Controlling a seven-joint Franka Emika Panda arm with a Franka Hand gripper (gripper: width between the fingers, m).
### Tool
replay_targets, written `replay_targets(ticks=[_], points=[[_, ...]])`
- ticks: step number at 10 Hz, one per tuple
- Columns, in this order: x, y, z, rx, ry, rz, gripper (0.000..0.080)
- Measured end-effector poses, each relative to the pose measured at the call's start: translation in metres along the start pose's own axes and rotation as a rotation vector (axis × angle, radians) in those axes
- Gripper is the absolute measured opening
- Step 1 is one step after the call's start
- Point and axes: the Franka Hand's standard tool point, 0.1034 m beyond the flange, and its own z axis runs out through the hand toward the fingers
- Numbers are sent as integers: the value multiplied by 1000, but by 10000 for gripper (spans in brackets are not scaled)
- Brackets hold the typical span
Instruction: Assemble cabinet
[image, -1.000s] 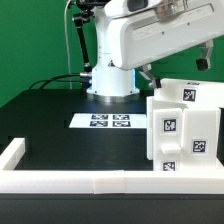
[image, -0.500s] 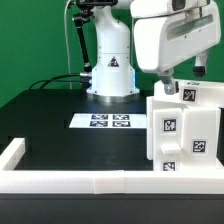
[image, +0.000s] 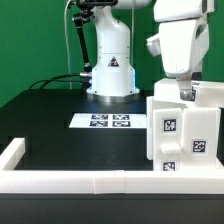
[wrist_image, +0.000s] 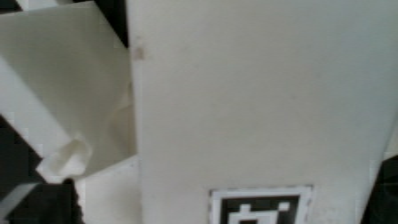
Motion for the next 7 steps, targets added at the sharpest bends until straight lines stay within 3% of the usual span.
replay_targets(ticks=[2,3,4,5,7], points=[[-1,2,0,-5,2,3,786],[-2,1,1,0,0,4,617],[-2,1,1,1,0,13,617],[-2,1,1,0,0,42,558],[-2,1,1,0,0,76,558]])
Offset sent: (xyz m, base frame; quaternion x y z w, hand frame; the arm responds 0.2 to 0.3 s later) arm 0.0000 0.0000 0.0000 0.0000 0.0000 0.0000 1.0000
